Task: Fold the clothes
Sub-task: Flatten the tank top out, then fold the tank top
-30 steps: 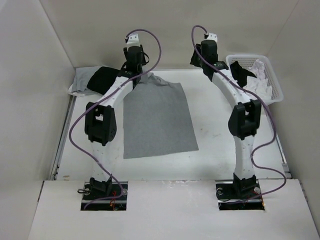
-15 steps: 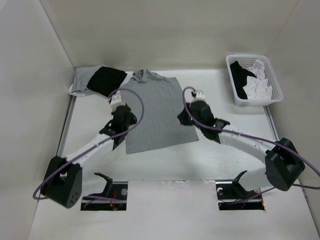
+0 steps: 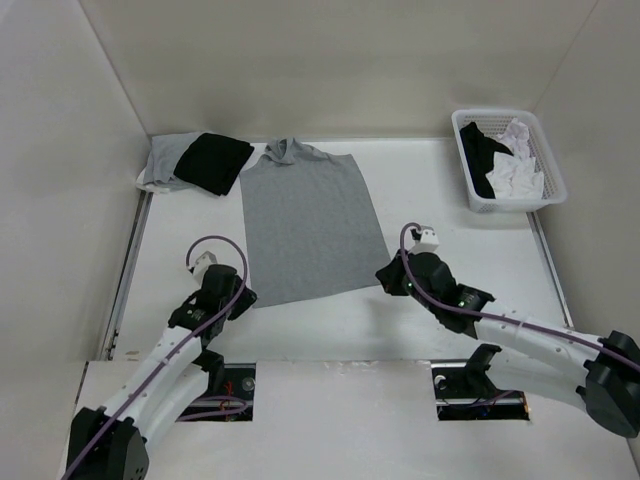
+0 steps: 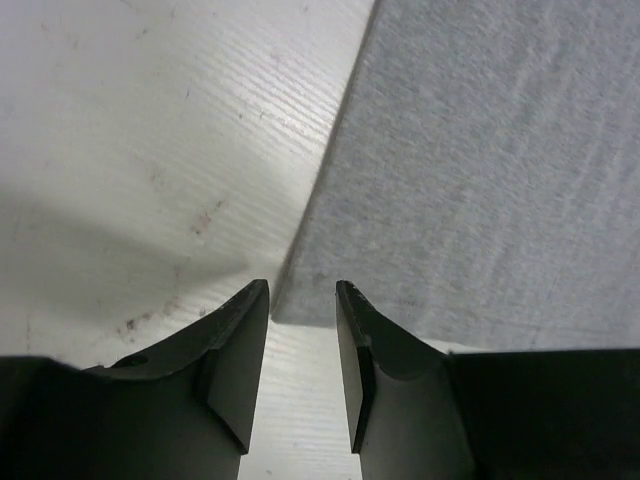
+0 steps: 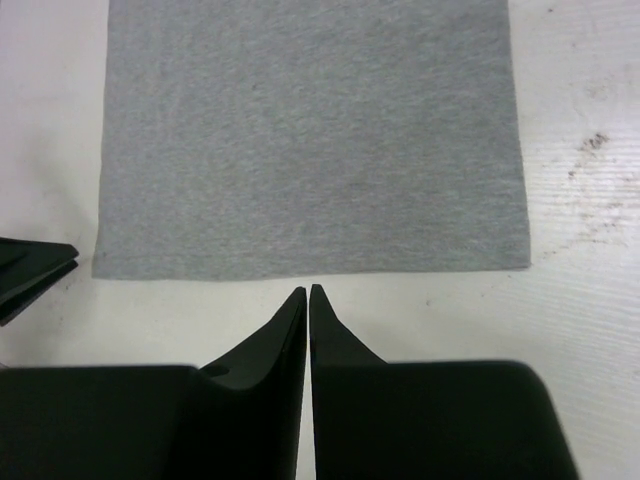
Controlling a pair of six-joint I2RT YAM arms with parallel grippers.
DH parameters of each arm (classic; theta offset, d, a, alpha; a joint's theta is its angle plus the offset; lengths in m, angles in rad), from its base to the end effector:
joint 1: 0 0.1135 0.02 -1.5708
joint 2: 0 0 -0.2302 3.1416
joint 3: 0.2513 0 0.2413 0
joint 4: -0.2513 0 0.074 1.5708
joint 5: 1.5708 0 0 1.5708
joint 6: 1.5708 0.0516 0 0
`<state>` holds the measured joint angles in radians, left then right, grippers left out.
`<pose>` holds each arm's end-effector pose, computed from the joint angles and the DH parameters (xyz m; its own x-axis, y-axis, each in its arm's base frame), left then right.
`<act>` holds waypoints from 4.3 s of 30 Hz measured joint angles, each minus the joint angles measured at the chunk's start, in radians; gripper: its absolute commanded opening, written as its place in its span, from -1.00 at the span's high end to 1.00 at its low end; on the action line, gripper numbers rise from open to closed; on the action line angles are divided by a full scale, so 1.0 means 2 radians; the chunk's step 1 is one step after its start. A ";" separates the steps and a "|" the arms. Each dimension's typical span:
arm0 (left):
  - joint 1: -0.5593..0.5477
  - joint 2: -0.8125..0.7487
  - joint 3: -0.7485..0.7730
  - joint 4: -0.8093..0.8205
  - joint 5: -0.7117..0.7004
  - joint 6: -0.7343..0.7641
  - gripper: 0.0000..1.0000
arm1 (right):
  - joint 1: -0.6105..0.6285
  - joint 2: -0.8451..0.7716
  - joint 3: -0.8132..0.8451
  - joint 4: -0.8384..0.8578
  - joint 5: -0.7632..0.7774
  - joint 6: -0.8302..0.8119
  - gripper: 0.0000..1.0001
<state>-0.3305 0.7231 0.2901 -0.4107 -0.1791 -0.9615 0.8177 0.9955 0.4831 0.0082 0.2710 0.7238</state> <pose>0.1616 -0.0457 0.1290 -0.5744 -0.6560 -0.4896 -0.4608 0.7535 -0.4689 0.1716 0.1629 0.1846 -0.6069 0.2855 -0.7417 -0.1878 0.8553 0.4829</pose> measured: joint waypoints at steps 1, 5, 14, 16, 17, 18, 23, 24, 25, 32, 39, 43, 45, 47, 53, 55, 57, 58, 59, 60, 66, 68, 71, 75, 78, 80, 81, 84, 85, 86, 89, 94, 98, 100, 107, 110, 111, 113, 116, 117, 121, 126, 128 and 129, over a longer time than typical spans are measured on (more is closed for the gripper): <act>-0.001 -0.008 0.000 -0.009 0.002 -0.005 0.36 | -0.001 -0.005 -0.006 0.000 0.002 0.002 0.83; -0.009 -0.011 0.000 -0.038 0.006 -0.018 0.40 | -0.010 -0.010 -0.029 -0.004 0.005 0.008 0.80; -0.022 0.033 0.003 -0.027 0.005 -0.031 0.56 | -0.026 -0.009 -0.030 -0.002 0.007 0.011 0.66; -0.026 0.044 0.003 -0.015 0.005 -0.033 0.68 | -0.032 -0.002 -0.030 0.002 0.007 0.013 0.51; -0.028 0.049 0.003 -0.009 0.006 -0.034 0.78 | -0.036 0.003 -0.030 0.002 0.007 0.013 0.44; -0.029 0.052 0.003 -0.005 0.006 -0.034 0.85 | -0.039 0.010 -0.030 0.001 0.008 0.014 0.39; -0.031 0.040 0.004 -0.014 0.005 -0.031 0.95 | -0.066 0.044 -0.030 0.001 0.008 0.016 0.25; -0.031 0.030 0.006 -0.021 0.003 -0.029 0.95 | -0.071 0.054 -0.030 0.001 0.008 0.017 0.24; -0.031 0.020 0.010 -0.027 0.001 -0.027 0.95 | -0.075 0.065 -0.029 0.001 0.008 0.016 0.23; -0.031 -0.025 0.030 -0.033 -0.015 -0.014 0.95 | -0.082 0.158 0.001 0.004 0.004 0.020 0.21; -0.027 -0.029 0.029 -0.032 -0.014 -0.003 0.95 | -0.086 0.164 0.009 -0.001 0.016 0.034 0.24; -0.017 -0.039 0.029 -0.033 -0.014 0.006 0.95 | -0.090 0.163 0.009 -0.011 0.027 0.042 0.24; -0.007 -0.042 0.029 -0.033 -0.014 0.010 0.95 | -0.091 0.161 0.009 -0.017 0.034 0.044 0.23; 0.003 -0.041 0.029 -0.032 -0.013 0.015 0.95 | -0.091 0.160 0.009 -0.019 0.038 0.046 0.28; 0.009 -0.023 0.029 -0.024 -0.007 0.023 0.95 | -0.092 0.160 0.009 -0.026 0.037 0.046 0.34; 0.010 -0.023 0.029 -0.022 -0.005 0.025 0.95 | -0.092 0.161 0.009 -0.025 0.030 0.046 0.32; 0.010 -0.023 0.029 -0.020 -0.004 0.025 0.95 | -0.092 0.163 0.010 -0.023 0.023 0.046 0.32; 0.010 -0.024 0.029 -0.020 -0.004 0.026 0.95 | -0.092 0.164 0.011 -0.022 0.022 0.046 0.33; 0.010 -0.024 0.029 -0.020 -0.004 0.026 0.95 | -0.092 0.165 0.013 -0.022 0.019 0.046 0.34; 0.010 -0.025 0.028 -0.020 -0.003 0.027 0.95 | -0.092 0.167 0.013 -0.021 0.016 0.046 0.35; 0.011 -0.031 0.028 -0.019 -0.002 0.028 0.95 | -0.096 0.171 0.016 -0.019 -0.003 0.045 0.52; 0.011 -0.031 0.028 -0.019 -0.001 0.028 0.95 | -0.098 0.172 0.016 -0.019 -0.011 0.042 0.59; 0.011 -0.031 0.028 -0.019 0.000 0.028 0.95 | -0.105 0.173 0.016 -0.018 -0.024 0.040 0.81; 0.011 -0.031 0.028 -0.018 0.000 0.028 0.98 | -0.115 0.170 0.014 -0.015 -0.035 0.040 1.00; 0.011 -0.033 0.031 -0.016 0.002 0.029 1.00 | -0.117 0.119 0.003 -0.021 -0.031 0.039 1.00; 0.010 -0.038 0.048 -0.024 0.002 0.030 1.00 | -0.111 0.043 0.005 -0.044 -0.020 0.034 1.00; 0.008 -0.041 0.064 -0.028 0.002 0.031 1.00 | -0.105 0.002 0.013 -0.059 -0.012 0.030 1.00; -0.002 -0.056 0.150 -0.034 -0.003 0.038 1.00 | -0.072 -0.102 0.086 -0.124 0.022 0.009 1.00; -0.006 -0.061 0.183 -0.031 -0.006 0.041 1.00 | -0.057 -0.123 0.126 -0.145 0.036 0.000 1.00; -0.010 -0.066 0.222 -0.026 -0.011 0.044 1.00 | -0.042 -0.136 0.166 -0.162 0.050 -0.010 1.00; -0.020 -0.080 0.325 0.002 -0.025 0.055 1.00 | 0.014 -0.147 0.306 -0.204 0.101 -0.049 1.00; -0.021 -0.088 0.466 0.043 -0.042 0.069 1.00 | 0.113 -0.114 0.528 -0.231 0.189 -0.133 1.00; -0.013 -0.079 0.540 0.072 -0.038 0.073 1.00 | 0.181 -0.061 0.667 -0.229 0.243 -0.213 1.00; -0.008 -0.069 0.564 0.085 -0.034 0.074 1.00 | 0.194 -0.032 0.710 -0.222 0.261 -0.252 1.00; 0.012 -0.008 0.546 0.131 -0.037 0.081 0.99 | 0.105 0.052 0.719 -0.209 0.240 -0.314 1.00; 0.024 0.046 0.515 0.147 -0.048 0.087 0.99 | -0.001 0.098 0.707 -0.211 0.178 -0.296 1.00; 0.030 0.073 0.511 0.153 -0.051 0.088 0.99 | -0.035 0.116 0.708 -0.210 0.155 -0.287 1.00; 0.042 0.132 0.511 0.166 -0.054 0.091 0.99 | -0.100 0.163 0.717 -0.211 0.108 -0.266 1.00; 0.055 0.230 0.528 0.171 -0.056 0.093 0.99 | -0.163 0.249 0.748 -0.218 0.055 -0.242 1.00; 0.057 0.262 0.538 0.169 -0.056 0.094 0.99 | -0.177 0.278 0.763 -0.225 0.041 -0.236 1.00; 0.062 0.344 0.592 0.154 -0.045 0.098 0.99 | -0.208 0.376 0.856 -0.266 -0.003 -0.220 1.00; 0.073 0.353 0.660 0.157 -0.035 0.105 0.98 | -0.222 0.417 0.982 -0.309 -0.031 -0.211 1.00; 0.079 0.342 0.677 0.168 -0.033 0.108 0.98 | -0.223 0.414 1.028 -0.312 -0.036 -0.208 0.99; 0.081 0.332 0.681 0.173 -0.033 0.110 0.98 | -0.223 0.409 1.042 -0.310 -0.039 -0.208 0.99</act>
<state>-0.1680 1.3880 1.6520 -0.0643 -0.2447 -0.7422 0.3725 1.8133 2.5668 -0.6121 0.1940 0.3080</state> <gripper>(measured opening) 0.015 0.005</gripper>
